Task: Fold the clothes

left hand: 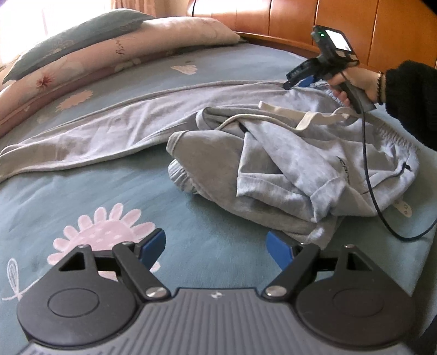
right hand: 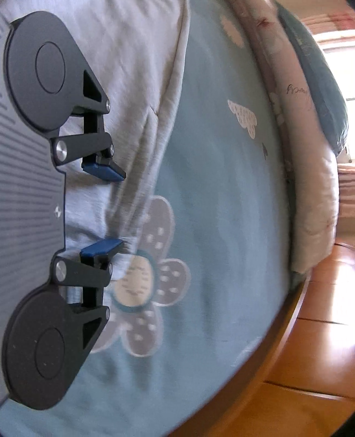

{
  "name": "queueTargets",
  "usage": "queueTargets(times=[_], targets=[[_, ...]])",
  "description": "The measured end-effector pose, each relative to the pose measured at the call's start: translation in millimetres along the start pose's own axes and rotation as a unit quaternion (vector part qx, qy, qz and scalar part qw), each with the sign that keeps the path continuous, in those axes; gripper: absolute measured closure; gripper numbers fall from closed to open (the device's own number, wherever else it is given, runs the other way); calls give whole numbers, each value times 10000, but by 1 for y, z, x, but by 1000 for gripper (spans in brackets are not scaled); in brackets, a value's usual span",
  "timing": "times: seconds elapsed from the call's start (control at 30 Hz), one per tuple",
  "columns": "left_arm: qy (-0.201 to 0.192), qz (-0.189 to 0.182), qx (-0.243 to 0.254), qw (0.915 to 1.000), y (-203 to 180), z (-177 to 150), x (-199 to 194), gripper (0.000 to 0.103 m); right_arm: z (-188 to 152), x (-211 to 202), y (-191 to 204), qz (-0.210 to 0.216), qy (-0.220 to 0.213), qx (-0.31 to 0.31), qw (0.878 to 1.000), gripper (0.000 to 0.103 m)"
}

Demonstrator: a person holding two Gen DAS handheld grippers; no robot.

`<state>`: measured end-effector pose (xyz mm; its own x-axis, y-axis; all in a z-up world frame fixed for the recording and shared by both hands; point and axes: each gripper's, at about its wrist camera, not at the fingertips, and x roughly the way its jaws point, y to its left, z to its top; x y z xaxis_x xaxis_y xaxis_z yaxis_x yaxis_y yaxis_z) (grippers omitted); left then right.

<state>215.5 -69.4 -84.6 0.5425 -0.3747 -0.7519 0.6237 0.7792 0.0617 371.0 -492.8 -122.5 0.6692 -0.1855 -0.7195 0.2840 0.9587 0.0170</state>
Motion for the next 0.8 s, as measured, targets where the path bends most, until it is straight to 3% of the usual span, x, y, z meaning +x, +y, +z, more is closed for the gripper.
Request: queueTargets(times=[0.1, 0.17, 0.47, 0.63, 0.8], targets=[[-48, -12, 25, 10000, -2, 0, -3, 21, 8, 5, 4, -214, 82, -63, 9997, 45], [-60, -30, 33, 10000, -3, -1, -7, 21, 12, -5, 1, -125, 101, 46, 9999, 45], [-2, 106, -274, 9996, 8, -13, -28, 21, 20, -108, 39, 725, -252, -521, 9957, 41], [-44, 263, -558, 9981, 25, -13, -36, 21, 31, -164, 76, 1390, -615, -1010, 9832, 41], [-204, 534, -1229, 9908, 66, -1, -37, 21, 41, -186, 147, 1962, -726, -1881, 9596, 42]])
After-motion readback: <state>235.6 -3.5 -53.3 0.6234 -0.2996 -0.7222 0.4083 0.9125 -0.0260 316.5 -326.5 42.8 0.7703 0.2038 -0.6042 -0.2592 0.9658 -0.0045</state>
